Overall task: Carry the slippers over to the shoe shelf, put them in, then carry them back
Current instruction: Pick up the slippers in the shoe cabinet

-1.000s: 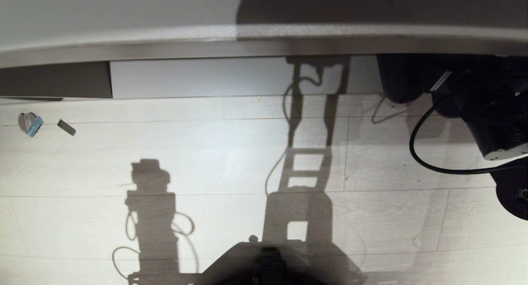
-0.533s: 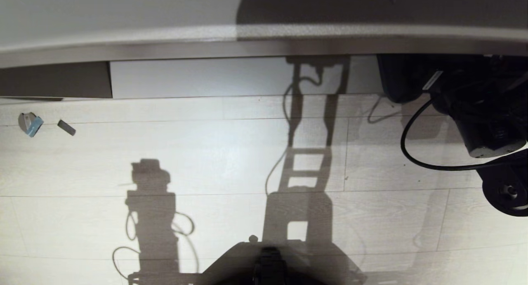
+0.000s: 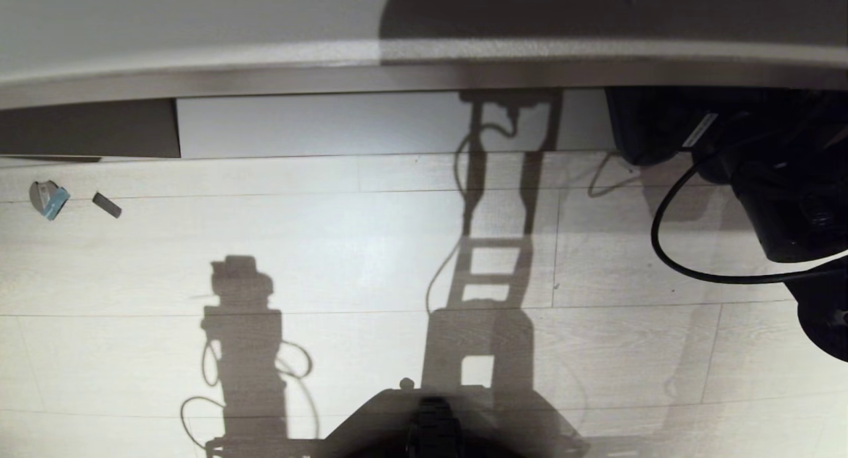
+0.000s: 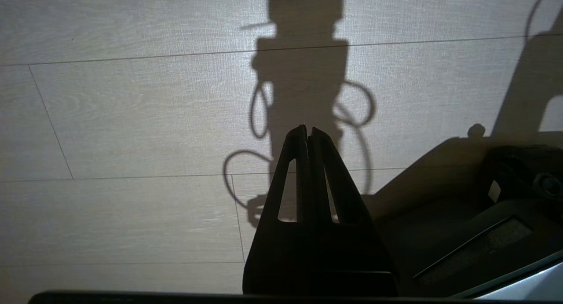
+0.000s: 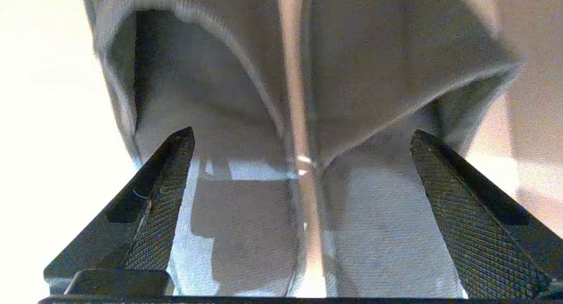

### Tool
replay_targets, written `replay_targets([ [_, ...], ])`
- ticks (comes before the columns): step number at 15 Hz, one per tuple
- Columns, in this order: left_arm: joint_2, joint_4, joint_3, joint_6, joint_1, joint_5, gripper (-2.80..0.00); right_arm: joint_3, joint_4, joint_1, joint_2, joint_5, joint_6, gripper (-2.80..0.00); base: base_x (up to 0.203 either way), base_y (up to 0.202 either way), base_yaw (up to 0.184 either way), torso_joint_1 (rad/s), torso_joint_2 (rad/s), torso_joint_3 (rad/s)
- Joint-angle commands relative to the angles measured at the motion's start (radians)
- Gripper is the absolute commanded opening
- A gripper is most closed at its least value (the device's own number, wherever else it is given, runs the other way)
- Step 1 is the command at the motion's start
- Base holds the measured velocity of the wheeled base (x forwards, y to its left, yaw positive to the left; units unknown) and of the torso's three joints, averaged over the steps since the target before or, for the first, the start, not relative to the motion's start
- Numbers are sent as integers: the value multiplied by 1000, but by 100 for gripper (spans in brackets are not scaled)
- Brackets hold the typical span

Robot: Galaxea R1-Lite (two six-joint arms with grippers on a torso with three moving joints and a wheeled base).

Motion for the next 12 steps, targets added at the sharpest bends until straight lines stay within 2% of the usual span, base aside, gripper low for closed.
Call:
replay_targets([
  [1,0,0,0,-1,0,0,-280,-11,-4,-7,-9,-8,-2,0,0,0,0,0,0,0],
  [3,0,0,0,-6,0,0,-280,-18,29,-11,-9,-38,-2,0,0,0,0,0,0,0],
  [12,0,0,0,2,0,-1,-280,-137,32,-49,95,-49,6,0,0,0,0,0,0,0],
])
